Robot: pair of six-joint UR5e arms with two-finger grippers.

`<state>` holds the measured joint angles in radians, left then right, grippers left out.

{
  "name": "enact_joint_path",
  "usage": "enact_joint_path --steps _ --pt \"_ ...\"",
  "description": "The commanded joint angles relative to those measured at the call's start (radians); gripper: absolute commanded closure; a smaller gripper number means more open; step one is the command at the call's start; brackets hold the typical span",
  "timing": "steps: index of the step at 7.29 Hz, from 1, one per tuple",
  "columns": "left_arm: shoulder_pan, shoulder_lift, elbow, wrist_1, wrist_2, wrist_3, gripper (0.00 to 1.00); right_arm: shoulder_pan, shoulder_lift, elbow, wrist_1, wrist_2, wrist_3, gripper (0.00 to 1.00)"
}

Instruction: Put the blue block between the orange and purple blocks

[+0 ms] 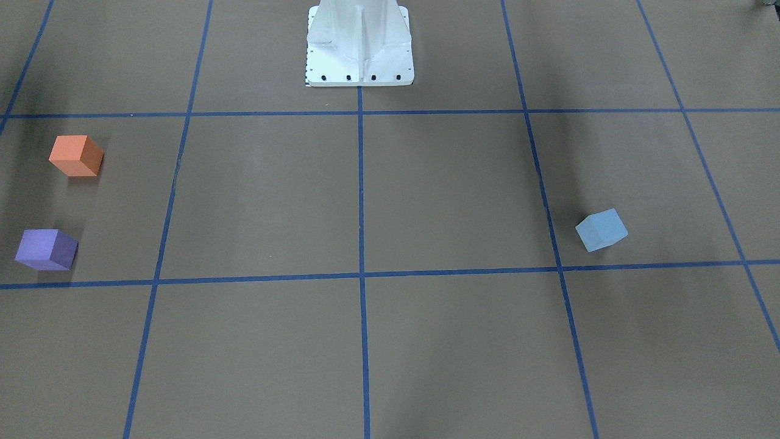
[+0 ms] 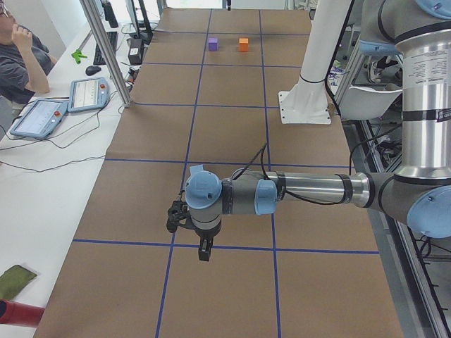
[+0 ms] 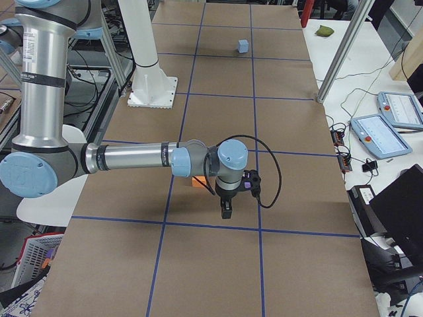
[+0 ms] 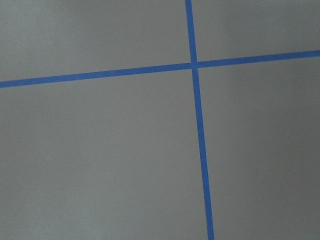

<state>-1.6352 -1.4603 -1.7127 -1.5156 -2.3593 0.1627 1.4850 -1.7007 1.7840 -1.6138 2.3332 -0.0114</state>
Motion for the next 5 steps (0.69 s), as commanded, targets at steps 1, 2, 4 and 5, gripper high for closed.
enact_joint_path --steps 1,2,4,5 --pt "0.000 0.003 0.002 -0.029 0.002 0.011 0.00 0.001 0.000 0.000 0.000 0.002 0.001 0.00" --pt "0.002 0.003 0.004 -0.044 0.000 0.006 0.00 0.000 0.000 0.000 0.000 0.003 0.001 0.00" --pt "0.002 0.000 -0.028 -0.060 -0.002 0.011 0.00 0.000 0.001 0.002 0.002 0.005 0.001 0.00" --pt "0.005 -0.015 -0.031 -0.073 -0.003 0.008 0.00 0.000 0.001 0.002 0.002 0.005 0.001 0.00"
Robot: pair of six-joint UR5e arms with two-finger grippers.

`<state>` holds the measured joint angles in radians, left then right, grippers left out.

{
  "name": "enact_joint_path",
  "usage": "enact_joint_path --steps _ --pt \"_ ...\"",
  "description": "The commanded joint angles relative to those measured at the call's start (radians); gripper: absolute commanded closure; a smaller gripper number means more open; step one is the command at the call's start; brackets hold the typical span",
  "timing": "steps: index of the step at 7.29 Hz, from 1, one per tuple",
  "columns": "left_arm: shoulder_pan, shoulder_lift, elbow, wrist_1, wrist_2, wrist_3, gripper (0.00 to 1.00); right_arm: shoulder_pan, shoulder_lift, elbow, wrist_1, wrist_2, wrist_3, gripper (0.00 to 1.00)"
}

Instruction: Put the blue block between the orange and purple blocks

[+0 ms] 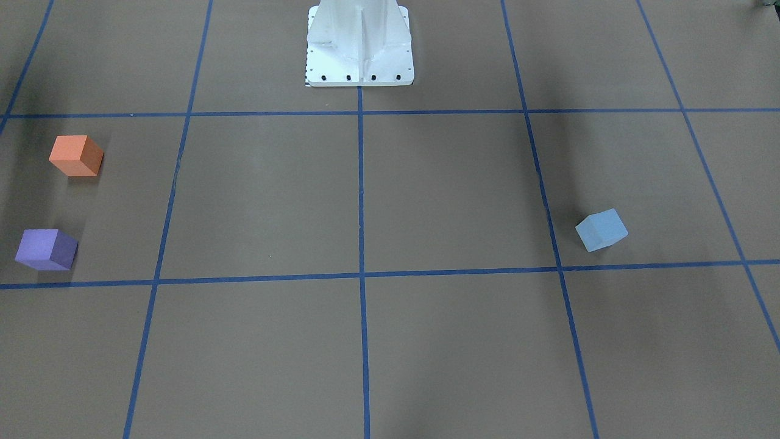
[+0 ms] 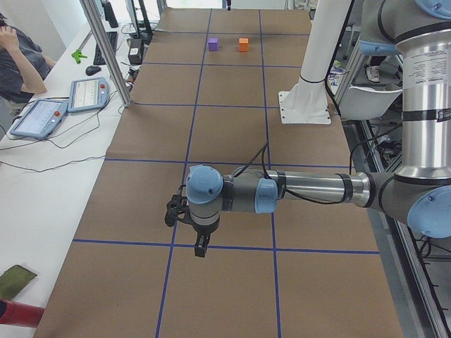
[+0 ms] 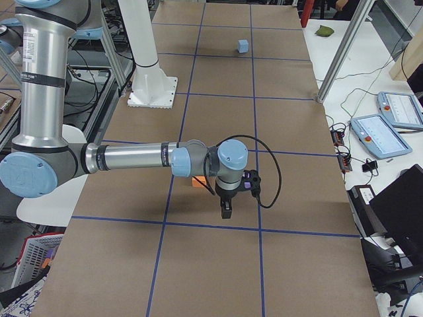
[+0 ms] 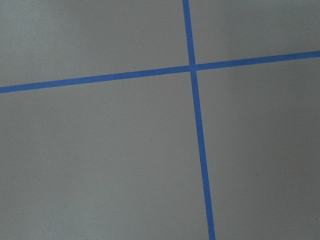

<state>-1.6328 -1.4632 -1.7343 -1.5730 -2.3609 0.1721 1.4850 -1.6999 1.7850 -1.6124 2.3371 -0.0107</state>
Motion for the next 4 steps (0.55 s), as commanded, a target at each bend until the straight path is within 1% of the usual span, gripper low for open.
enact_joint_path --steps 1,2,3,4 --pt "0.074 -0.067 0.005 -0.013 -0.024 -0.012 0.00 0.000 0.000 0.001 0.000 0.001 -0.002 0.00" --pt "0.117 -0.091 0.010 -0.015 -0.067 -0.025 0.00 0.000 0.000 -0.001 0.000 0.001 -0.002 0.00" --pt "0.119 -0.107 0.016 -0.016 -0.119 -0.149 0.00 0.000 0.000 -0.001 0.000 0.001 -0.002 0.00" --pt "0.122 -0.115 0.016 -0.042 -0.147 -0.222 0.00 0.000 0.000 -0.002 -0.001 -0.002 -0.002 0.00"
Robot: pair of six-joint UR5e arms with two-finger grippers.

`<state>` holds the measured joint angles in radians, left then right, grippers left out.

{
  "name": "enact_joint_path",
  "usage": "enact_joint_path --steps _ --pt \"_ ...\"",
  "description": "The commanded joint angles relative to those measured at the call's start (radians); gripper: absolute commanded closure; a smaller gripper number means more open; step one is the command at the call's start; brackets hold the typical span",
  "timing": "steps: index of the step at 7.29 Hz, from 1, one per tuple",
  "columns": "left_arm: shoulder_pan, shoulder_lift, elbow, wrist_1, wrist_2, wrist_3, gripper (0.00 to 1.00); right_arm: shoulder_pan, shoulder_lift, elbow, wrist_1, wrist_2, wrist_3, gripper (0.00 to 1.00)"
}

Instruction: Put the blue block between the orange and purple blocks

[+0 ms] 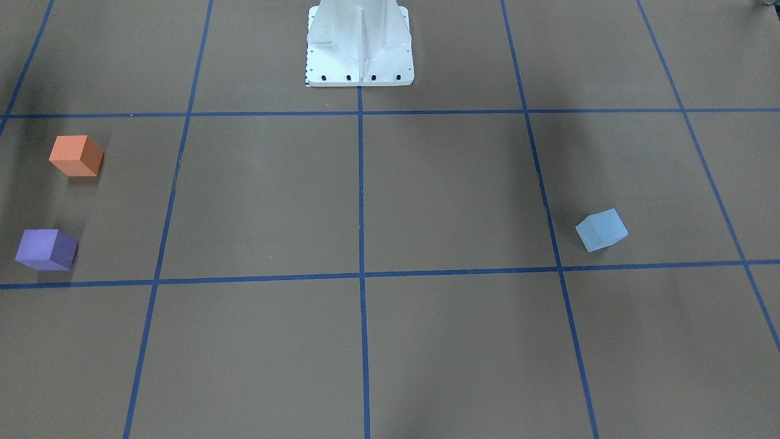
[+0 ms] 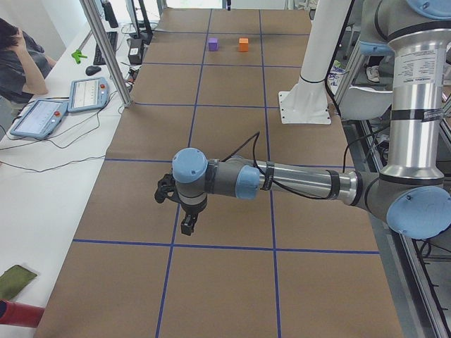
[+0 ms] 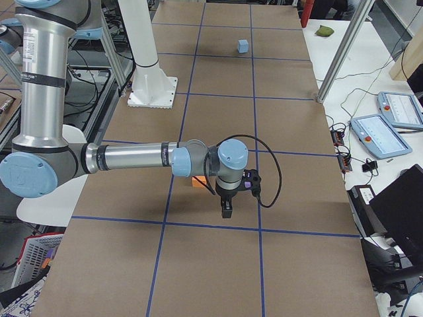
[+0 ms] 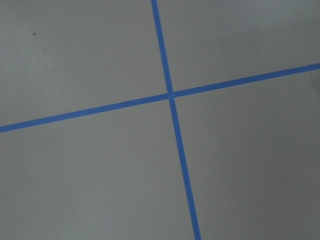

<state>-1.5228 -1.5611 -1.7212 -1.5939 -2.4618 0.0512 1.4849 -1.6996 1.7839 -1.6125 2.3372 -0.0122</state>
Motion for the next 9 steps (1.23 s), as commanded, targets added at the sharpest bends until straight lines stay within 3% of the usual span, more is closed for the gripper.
enact_joint_path --steps 1,4,6,8,9 --pt "0.065 -0.017 -0.003 -0.114 -0.061 -0.185 0.00 0.000 -0.002 0.000 -0.001 -0.002 0.000 0.00" --pt "0.280 -0.079 0.012 -0.264 -0.025 -0.663 0.00 -0.002 -0.002 -0.001 -0.001 -0.002 0.000 0.00" --pt "0.407 -0.164 0.053 -0.276 0.134 -0.903 0.00 -0.003 -0.002 0.000 0.000 -0.002 0.000 0.00" --pt "0.603 -0.304 0.177 -0.279 0.313 -1.031 0.00 -0.005 -0.002 0.000 0.000 -0.002 0.000 0.00" --pt "0.612 -0.315 0.214 -0.297 0.319 -1.022 0.00 -0.005 -0.002 0.000 0.000 -0.002 0.000 0.00"
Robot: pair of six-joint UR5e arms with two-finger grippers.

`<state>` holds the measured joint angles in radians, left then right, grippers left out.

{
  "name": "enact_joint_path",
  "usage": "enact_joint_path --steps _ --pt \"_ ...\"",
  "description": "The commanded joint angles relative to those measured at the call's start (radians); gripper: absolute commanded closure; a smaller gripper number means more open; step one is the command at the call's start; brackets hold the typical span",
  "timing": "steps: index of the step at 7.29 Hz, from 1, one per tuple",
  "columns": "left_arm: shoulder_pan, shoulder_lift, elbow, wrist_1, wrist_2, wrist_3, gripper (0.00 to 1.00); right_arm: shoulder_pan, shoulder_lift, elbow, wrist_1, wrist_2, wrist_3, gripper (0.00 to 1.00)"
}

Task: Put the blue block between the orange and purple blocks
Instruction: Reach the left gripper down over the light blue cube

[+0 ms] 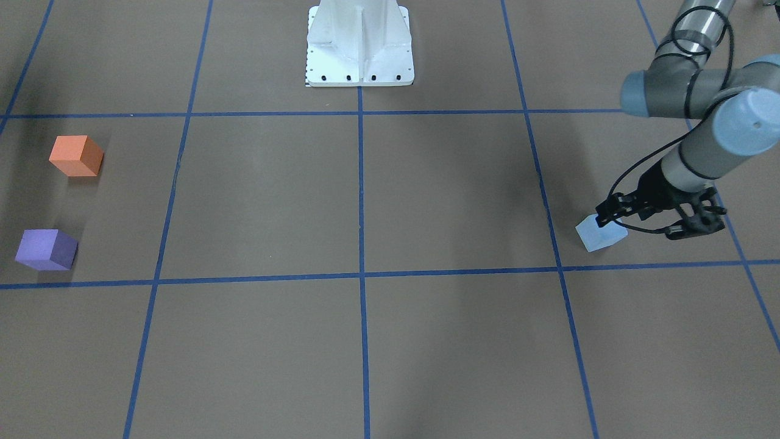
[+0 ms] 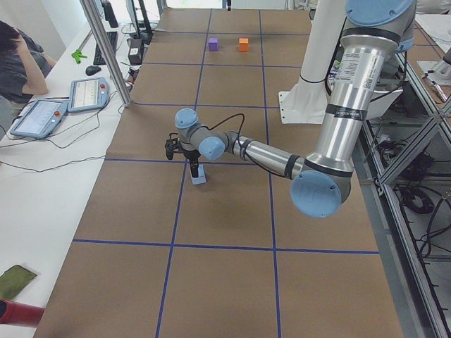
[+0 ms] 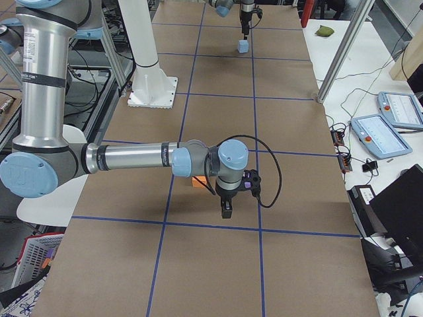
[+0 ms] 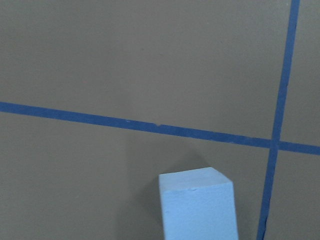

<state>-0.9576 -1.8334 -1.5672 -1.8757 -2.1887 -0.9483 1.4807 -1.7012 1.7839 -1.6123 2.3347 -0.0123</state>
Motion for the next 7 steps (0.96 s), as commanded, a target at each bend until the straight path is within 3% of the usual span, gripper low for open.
enact_joint_path --steps 1,3,5,6,7 --pt "0.045 -0.029 0.056 -0.023 0.041 -0.018 0.00 0.000 0.000 0.000 0.000 0.000 0.000 0.00" --pt "0.037 -0.030 0.039 -0.010 0.032 -0.015 0.00 0.000 0.000 0.000 0.000 0.000 0.000 0.00" --pt "-0.016 -0.033 -0.049 0.124 -0.061 0.069 0.00 0.000 0.000 0.000 0.000 0.000 0.000 0.00" --pt "-0.020 -0.032 -0.088 0.218 -0.050 0.132 0.00 -0.002 0.000 0.000 0.000 0.000 0.000 0.00" --pt "-0.017 -0.032 -0.079 0.227 -0.019 0.158 0.00 -0.003 0.000 0.000 0.000 0.000 0.000 0.00"
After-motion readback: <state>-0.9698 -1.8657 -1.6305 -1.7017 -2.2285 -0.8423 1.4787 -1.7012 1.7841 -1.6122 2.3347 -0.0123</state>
